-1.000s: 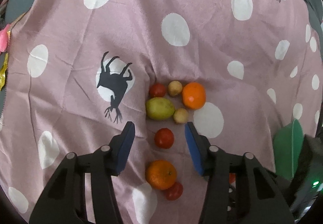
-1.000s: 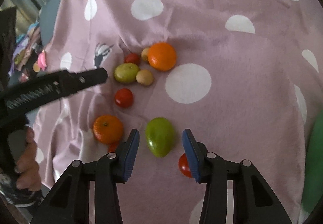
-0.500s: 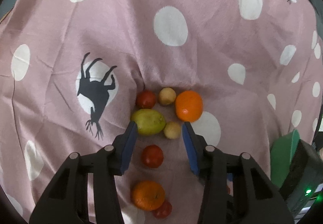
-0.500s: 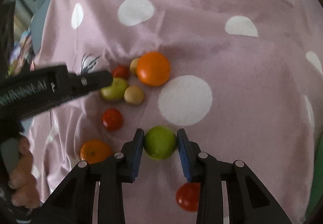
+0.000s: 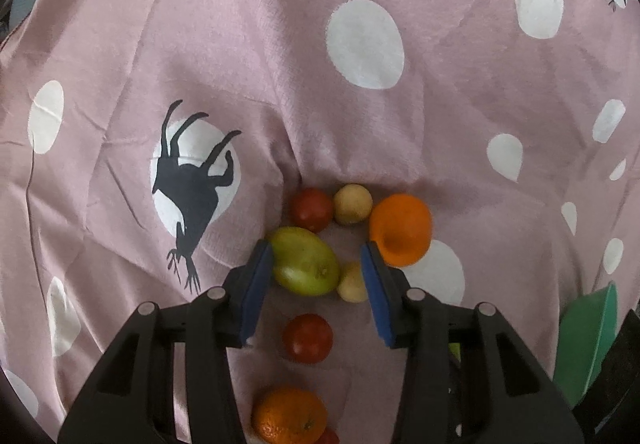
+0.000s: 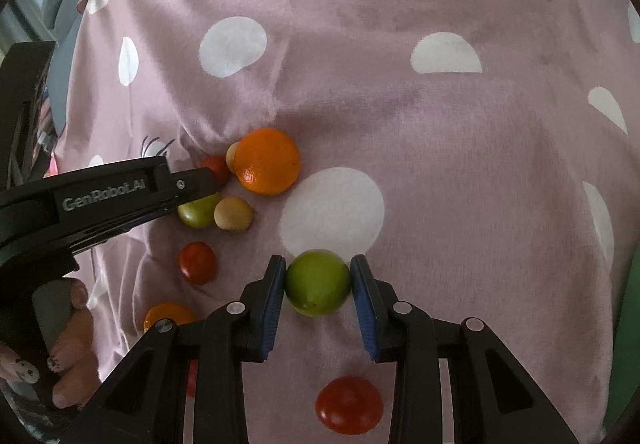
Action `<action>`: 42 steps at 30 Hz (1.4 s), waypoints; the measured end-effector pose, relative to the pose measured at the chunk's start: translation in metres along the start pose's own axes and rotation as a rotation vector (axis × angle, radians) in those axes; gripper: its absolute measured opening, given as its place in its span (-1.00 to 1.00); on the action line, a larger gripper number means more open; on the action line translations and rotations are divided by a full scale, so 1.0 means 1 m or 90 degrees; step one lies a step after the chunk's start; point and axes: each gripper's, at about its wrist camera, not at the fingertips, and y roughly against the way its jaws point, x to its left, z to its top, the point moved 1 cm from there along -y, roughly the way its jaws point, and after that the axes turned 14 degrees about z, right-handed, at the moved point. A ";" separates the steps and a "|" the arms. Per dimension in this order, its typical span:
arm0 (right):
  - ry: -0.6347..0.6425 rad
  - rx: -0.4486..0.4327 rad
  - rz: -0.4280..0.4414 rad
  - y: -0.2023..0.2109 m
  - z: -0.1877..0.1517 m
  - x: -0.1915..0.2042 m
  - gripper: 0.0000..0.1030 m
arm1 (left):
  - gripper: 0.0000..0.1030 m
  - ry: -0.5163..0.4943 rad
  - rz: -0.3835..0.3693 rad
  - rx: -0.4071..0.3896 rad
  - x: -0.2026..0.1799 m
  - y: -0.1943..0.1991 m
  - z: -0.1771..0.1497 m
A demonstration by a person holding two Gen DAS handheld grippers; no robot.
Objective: Organize fruits
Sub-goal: 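Close the left gripper on the green pear while the right gripper holds the lime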
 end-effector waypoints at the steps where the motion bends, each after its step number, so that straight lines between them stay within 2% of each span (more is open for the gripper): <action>1: -0.001 0.000 0.000 0.000 -0.001 0.001 -0.32 | -0.13 0.003 0.005 -0.004 -0.001 -0.001 0.000; 7: -0.011 0.008 0.005 0.003 0.000 0.000 -0.32 | -0.14 0.018 0.030 0.001 -0.007 -0.002 -0.002; 11: -0.015 0.009 0.005 0.003 0.000 -0.001 -0.32 | -0.17 0.017 0.029 0.017 -0.008 -0.001 -0.005; 15: -0.026 0.010 0.010 0.002 0.003 -0.003 -0.32 | -0.14 0.005 0.052 0.023 -0.013 -0.008 -0.008; 18: -0.030 0.009 0.011 0.001 0.003 -0.004 -0.32 | -0.13 0.045 0.034 0.025 -0.010 -0.015 -0.007; 20: -0.031 0.009 0.013 0.001 0.003 -0.003 -0.32 | -0.21 0.065 0.026 0.020 -0.008 -0.019 -0.005; 22: -0.030 0.010 0.014 0.001 0.003 -0.003 -0.33 | -0.22 0.061 0.036 0.014 -0.010 -0.020 -0.005; 25: -0.029 0.010 0.017 0.001 0.003 -0.005 -0.33 | -0.22 0.032 0.080 -0.010 -0.025 -0.023 -0.007; 27: -0.031 0.011 0.019 0.001 0.003 -0.007 -0.33 | -0.27 0.026 0.089 -0.007 -0.036 -0.028 -0.008; 28: -0.031 0.011 0.020 0.001 0.003 -0.007 -0.33 | -0.36 0.036 0.074 0.014 -0.037 -0.036 -0.009; 29: -0.031 0.011 0.021 0.001 0.004 -0.008 -0.33 | -0.35 0.051 0.054 0.030 -0.038 -0.045 -0.011; 31: -0.033 0.011 0.023 0.001 0.004 -0.011 -0.33 | -0.35 0.041 0.060 0.010 -0.046 -0.047 -0.011; 35: -0.035 0.010 0.018 0.001 0.005 -0.013 -0.33 | -0.36 0.036 0.060 0.011 -0.048 -0.052 -0.015; 39: -0.037 0.003 0.017 0.003 0.004 -0.014 -0.33 | -0.36 0.035 0.028 0.030 -0.043 -0.048 -0.017; 42: -0.049 -0.009 0.029 0.008 0.003 -0.016 -0.32 | -0.36 0.024 0.038 -0.004 -0.048 -0.029 -0.022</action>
